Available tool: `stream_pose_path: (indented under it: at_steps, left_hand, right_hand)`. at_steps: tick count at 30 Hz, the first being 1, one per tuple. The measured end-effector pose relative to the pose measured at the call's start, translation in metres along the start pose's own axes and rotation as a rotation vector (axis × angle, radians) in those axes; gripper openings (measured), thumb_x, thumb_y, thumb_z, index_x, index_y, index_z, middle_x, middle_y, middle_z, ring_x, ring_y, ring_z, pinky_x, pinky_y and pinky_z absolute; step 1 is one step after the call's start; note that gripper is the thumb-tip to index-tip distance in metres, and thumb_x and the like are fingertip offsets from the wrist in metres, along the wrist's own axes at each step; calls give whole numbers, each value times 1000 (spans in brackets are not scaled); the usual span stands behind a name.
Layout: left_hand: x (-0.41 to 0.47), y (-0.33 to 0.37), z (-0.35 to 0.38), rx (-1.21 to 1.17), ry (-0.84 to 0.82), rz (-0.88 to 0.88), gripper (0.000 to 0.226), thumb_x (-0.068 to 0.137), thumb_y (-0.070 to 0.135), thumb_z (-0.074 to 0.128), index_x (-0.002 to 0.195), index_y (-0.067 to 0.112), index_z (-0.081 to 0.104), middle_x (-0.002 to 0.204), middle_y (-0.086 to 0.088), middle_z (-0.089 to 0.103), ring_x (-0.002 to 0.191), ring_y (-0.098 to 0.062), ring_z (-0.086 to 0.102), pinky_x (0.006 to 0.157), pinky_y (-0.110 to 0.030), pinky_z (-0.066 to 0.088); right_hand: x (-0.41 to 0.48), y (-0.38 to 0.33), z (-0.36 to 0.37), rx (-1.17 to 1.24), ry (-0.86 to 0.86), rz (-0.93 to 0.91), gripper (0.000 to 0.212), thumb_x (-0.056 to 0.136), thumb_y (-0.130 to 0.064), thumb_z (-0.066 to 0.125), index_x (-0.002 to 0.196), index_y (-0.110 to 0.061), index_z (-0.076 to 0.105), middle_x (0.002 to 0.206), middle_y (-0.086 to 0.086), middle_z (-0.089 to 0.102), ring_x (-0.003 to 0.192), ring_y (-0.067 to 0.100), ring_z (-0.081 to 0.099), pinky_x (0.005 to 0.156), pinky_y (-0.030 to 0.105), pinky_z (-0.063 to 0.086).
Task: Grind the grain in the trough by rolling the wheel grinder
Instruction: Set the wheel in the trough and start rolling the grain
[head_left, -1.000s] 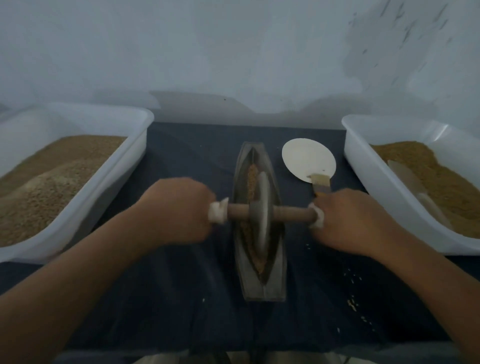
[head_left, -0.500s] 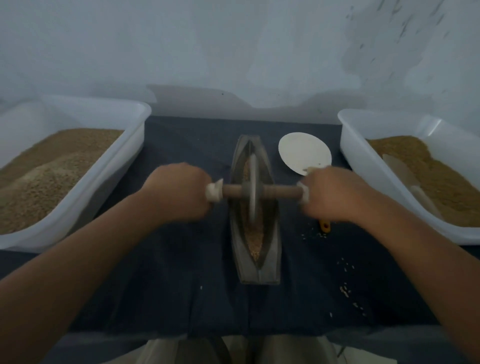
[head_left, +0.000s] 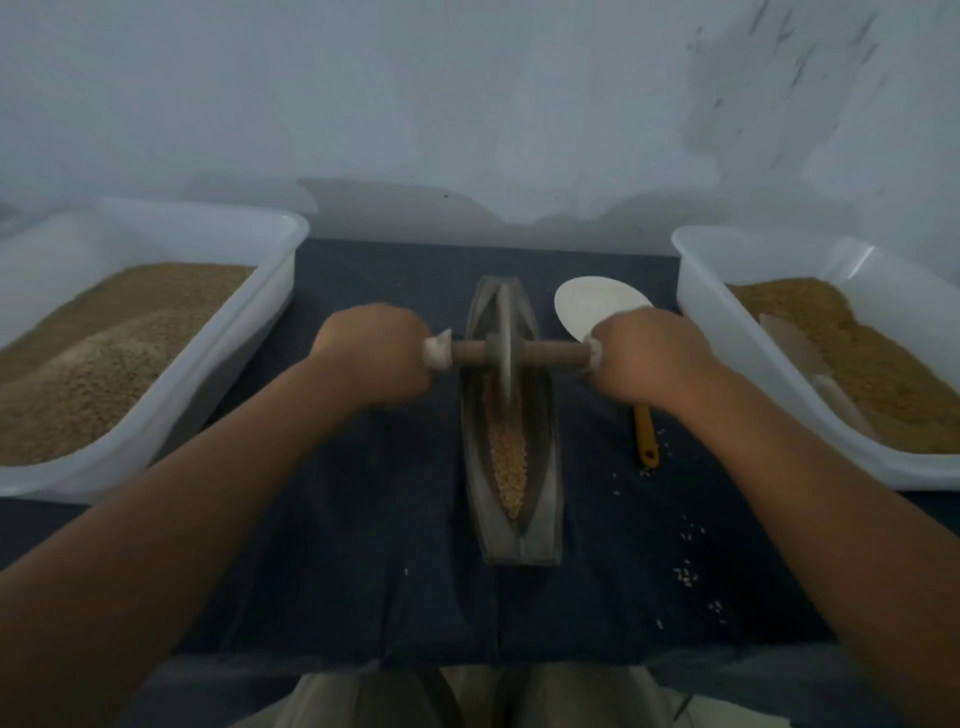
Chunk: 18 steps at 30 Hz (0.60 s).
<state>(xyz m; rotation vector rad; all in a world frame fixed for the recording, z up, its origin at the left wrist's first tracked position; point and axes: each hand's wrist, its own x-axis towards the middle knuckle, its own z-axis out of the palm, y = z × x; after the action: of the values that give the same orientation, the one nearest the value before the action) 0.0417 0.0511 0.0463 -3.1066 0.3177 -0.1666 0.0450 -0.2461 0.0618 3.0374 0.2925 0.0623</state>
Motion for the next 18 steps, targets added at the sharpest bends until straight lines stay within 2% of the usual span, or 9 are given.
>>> stream_pose_path:
  at_steps: [2,5,8,11,14,16,18]
  left_hand:
    - [-40,-5,10,8,31,66,28,77,53,58,65,28,55,61,11,53,55,-9,51,50,-25,35]
    - [-83,-10,17,-30,119,117,28,67,58,50,59,31,48,49,15,46,44,-1,42,44,-19,23]
    - [-60,-6,16,-18,23,63,27,71,54,54,63,29,55,55,12,53,49,-6,50,46,-23,31]
    - [-6,-1,11,-2,10,-60,24,79,47,59,69,26,59,69,9,59,61,-15,56,57,-30,43]
    - [22,2,6,1,32,-89,22,79,45,61,71,24,60,75,5,62,66,-20,59,62,-33,45]
    - [11,4,3,32,24,-51,23,80,45,62,71,25,60,72,6,61,64,-18,58,59,-31,43]
    - [-14,2,3,74,34,28,24,81,47,62,67,28,57,66,9,57,58,-13,54,52,-27,36]
  right_hand:
    - [-42,6,-2,37,-19,-108,32,84,-55,45,69,-31,58,63,-8,60,58,7,59,56,33,53]
    - [-82,11,-5,76,-23,-187,40,69,-63,34,61,-30,56,51,-10,55,44,3,52,42,24,37]
    - [-56,5,0,5,29,-133,36,83,-58,42,63,-30,55,57,-9,56,52,4,54,49,29,43]
    - [-4,-2,5,-14,107,-17,27,94,-43,53,73,-29,59,73,-6,63,67,15,59,67,38,55]
    - [24,0,8,-36,145,46,26,94,-42,53,73,-28,59,73,-6,61,64,13,52,64,35,47]
    - [16,2,7,-24,53,28,23,93,-41,54,74,-30,59,74,-6,62,65,12,55,61,33,45]
    - [-10,8,5,39,-123,-38,21,89,-41,59,72,-29,61,70,-4,64,62,11,61,56,32,47]
